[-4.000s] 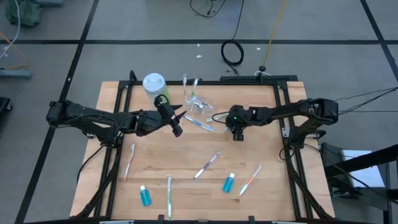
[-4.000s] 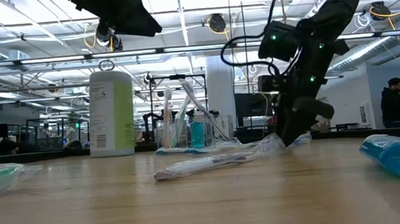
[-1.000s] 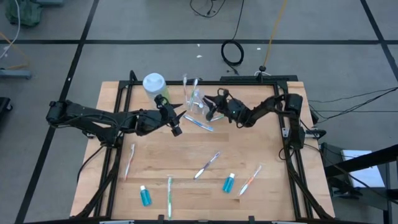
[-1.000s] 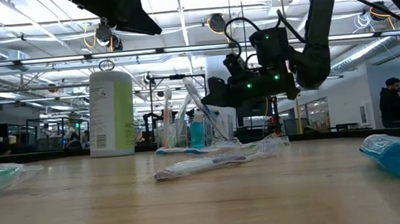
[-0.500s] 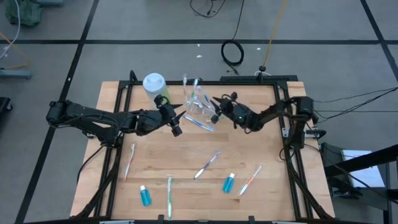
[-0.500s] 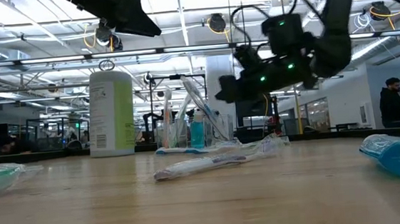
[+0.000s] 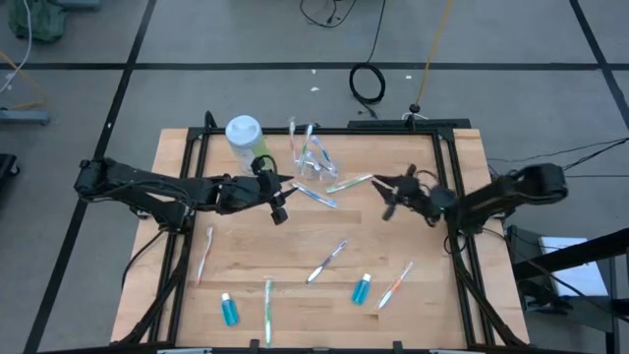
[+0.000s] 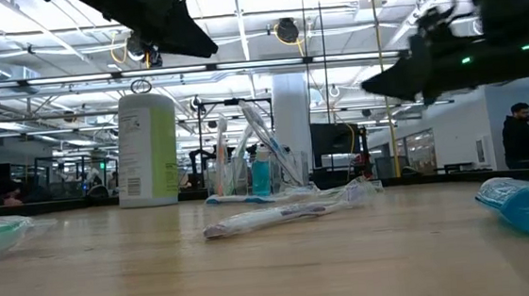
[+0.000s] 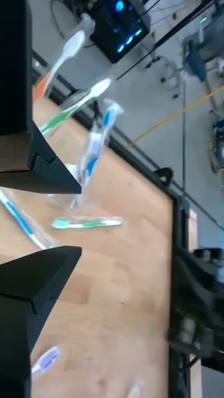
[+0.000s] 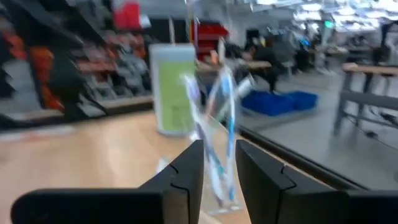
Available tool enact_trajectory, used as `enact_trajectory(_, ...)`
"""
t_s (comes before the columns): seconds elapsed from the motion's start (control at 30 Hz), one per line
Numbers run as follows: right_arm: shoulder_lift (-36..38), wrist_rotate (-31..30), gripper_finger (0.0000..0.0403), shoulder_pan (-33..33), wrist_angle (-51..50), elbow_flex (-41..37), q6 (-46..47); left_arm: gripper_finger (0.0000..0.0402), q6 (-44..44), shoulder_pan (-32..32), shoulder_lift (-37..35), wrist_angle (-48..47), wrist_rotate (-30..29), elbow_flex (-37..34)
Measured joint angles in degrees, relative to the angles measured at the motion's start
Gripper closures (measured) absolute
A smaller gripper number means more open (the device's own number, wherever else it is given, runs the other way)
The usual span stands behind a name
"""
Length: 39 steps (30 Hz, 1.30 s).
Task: Pick & Place toothbrushing station
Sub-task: Put the left orange toothbrush into the transparent organizer
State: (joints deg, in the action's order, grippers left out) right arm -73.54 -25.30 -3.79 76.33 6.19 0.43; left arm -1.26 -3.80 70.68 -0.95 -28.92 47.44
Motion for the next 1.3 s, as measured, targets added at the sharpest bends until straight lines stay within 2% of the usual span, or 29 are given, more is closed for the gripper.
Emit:
enact_trajectory(0.17, 5.2, 0.2, 0.0323, 5.8, 3.8, -4.5, -1.5, 0.0249, 0.1, 0.2, 2.4, 3.3, 0.4, 0.0)
enact_trajectory(0.37, 7.7, 0.0, 0.0323, 8.0, 5.4, -4.5, -8.3, 0.0249, 2.3, 0.1, 5.0, 2.9, 1.1, 0.0)
enact_trajectory(0.5, 8.5, 0.0, 0.0323, 8.0, 7.6, -4.5, -10.2, 0.0249, -1.3, 0.1, 5.7, 0.9, 4.0, 0.0)
enact_trajectory(0.7, 10.0, 0.5, 0.0323, 7.2, 13.2, -2.3, -15.7, 0.0249, -9.8, -0.7, 5.7, -4.8, 4.7, 0.0)
enact_trajectory(0.8, 11.1, 6.4, 0.0323, 6.1, 10.0, 1.3, -18.4, 0.0249, -14.2, -1.4, 5.7, -8.2, 5.2, 0.0)
enact_trajectory(0.9, 11.3, 15.9, 0.0323, 5.4, 9.3, 4.5, -21.0, 0.0249, -18.5, -1.8, 5.7, -13.8, 9.7, 0.0)
enact_trajectory(0.97, 11.1, 19.4, 0.032, 5.1, 6.9, 6.9, -22.6, 0.025, -21.2, -1.9, 5.7, -18.1, 13.8, 0.0)
enact_trajectory(1.17, 11.0, 19.5, 0.0293, 3.2, -5.6, 13.2, -27.9, 0.025, -30.5, -2.1, 5.7, -32.4, 21.5, 0.0)
enact_trajectory(1.3, 9.2, 19.5, 0.027, 0.9, -10.0, 17.3, -28.0, 0.0249, -46.1, -2.1, 5.7, -44.8, 26.3, 0.0)
